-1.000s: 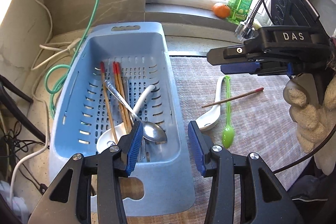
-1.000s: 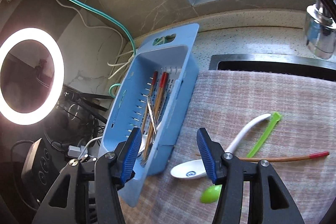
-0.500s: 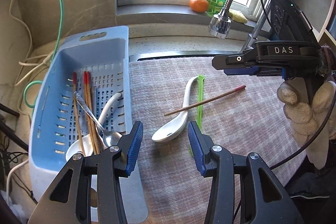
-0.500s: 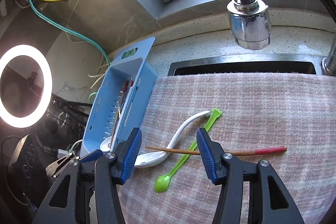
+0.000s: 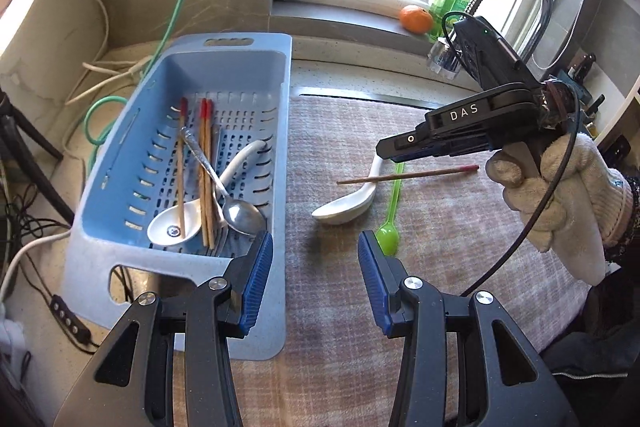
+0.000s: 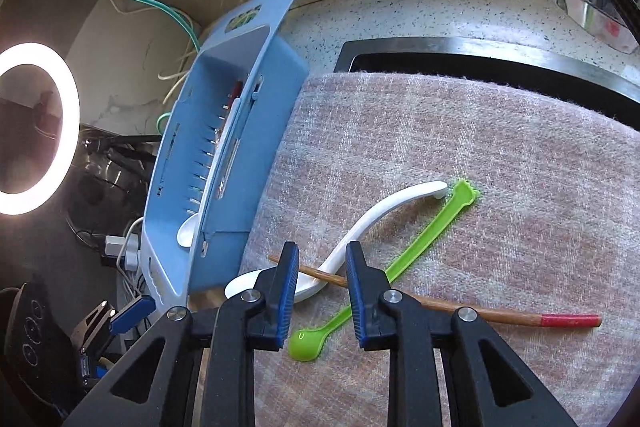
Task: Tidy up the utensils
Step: 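Lower both tools toward the green spoon and red-tipped chopstick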
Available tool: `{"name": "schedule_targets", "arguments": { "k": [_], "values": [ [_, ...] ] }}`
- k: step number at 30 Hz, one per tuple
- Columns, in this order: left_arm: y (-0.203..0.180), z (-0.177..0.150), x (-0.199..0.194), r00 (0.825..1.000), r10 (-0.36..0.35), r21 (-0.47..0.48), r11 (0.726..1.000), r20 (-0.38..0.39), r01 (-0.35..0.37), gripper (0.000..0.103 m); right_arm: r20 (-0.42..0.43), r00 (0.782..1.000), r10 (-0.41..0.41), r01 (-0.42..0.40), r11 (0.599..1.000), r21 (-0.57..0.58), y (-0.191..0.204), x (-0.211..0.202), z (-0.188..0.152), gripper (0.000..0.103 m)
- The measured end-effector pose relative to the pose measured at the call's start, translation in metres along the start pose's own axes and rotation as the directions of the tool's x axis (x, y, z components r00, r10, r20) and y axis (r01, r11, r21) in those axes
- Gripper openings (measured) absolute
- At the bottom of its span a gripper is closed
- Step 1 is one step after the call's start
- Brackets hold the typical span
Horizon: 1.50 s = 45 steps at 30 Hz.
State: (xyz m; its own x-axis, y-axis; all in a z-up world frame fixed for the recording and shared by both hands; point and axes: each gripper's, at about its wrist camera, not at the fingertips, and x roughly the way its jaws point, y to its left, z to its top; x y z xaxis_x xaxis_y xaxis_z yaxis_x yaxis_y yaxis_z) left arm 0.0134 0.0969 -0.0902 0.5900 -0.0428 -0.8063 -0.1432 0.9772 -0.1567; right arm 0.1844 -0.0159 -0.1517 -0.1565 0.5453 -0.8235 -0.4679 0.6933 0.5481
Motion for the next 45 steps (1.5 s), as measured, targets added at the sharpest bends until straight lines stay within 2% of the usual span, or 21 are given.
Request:
{"name": "schedule_targets", "arguments": {
  "k": [6, 11, 15, 21, 26, 30, 33, 36, 39, 42, 45],
  "values": [
    [-0.001, -0.004, -0.005, 1.0, 0.015, -0.024, 1.0, 0.0, -0.015, 0.043, -0.079, 0.996, 0.04, -0.04, 0.999, 0.003, -0.006, 0.015, -0.005, 0.022],
    [-0.007, -0.002, -0.002, 1.0, 0.013, -0.013, 1.0, -0.007, -0.013, 0.043, -0.125, 0.99, 0.065, -0.07, 0.997, -0.038, -0.004, 0.016, -0.016, 0.022],
    [-0.012, 0.004, 0.001, 1.0, 0.001, 0.004, 1.0, -0.01, -0.001, 0.043, -0.145, 0.988, 0.052, -0.066, 0.993, -0.097, 0.0, 0.013, -0.028, 0.022],
    [-0.027, 0.011, 0.016, 0.998, -0.057, 0.038, 0.998, -0.039, 0.058, 0.043, -0.158, 0.987, 0.027, -0.046, 0.992, -0.115, -0.005, 0.01, -0.041, 0.022],
    [-0.05, 0.011, 0.03, 0.988, -0.125, 0.107, 0.985, -0.086, 0.134, 0.043, -0.152, 0.988, -0.01, -0.014, 0.988, -0.156, -0.008, 0.001, -0.05, 0.022],
    [-0.06, 0.012, 0.043, 0.978, -0.17, 0.123, 0.975, -0.123, 0.185, 0.043, -0.156, 0.987, -0.05, 0.023, 0.985, -0.17, -0.019, -0.004, -0.057, 0.022],
    [-0.065, 0.015, 0.048, 0.973, -0.186, 0.141, 0.969, -0.14, 0.205, 0.042, -0.114, 0.993, -0.033, 0.02, 0.993, -0.12, -0.029, -0.018, -0.059, 0.022],
    [-0.071, 0.02, 0.056, 0.968, -0.192, 0.174, 0.96, -0.16, 0.219, 0.032, -0.049, 0.999, -0.012, 0.01, 0.999, -0.038, -0.04, -0.038, -0.062, 0.022],
    [-0.077, 0.027, 0.069, 0.966, -0.181, 0.212, 0.952, -0.185, 0.219, 0.022, -0.001, 0.999, -0.054, 0.054, 0.997, 0.051, -0.048, -0.052, -0.073, 0.022],
    [-0.081, 0.032, 0.084, 0.96, -0.174, 0.236, 0.945, -0.218, 0.225, 0.021, 0.026, 0.999, -0.035, 0.029, 0.979, 0.202, -0.064, -0.059, -0.087, 0.022],
    [-0.085, 0.035, 0.098, 0.952, -0.161, 0.268, 0.935, -0.26, 0.232, 0.019, 0.033, 0.999, -0.008, -0.003, 0.942, 0.336, -0.079, -0.054, -0.096, 0.022]
  ]
}}
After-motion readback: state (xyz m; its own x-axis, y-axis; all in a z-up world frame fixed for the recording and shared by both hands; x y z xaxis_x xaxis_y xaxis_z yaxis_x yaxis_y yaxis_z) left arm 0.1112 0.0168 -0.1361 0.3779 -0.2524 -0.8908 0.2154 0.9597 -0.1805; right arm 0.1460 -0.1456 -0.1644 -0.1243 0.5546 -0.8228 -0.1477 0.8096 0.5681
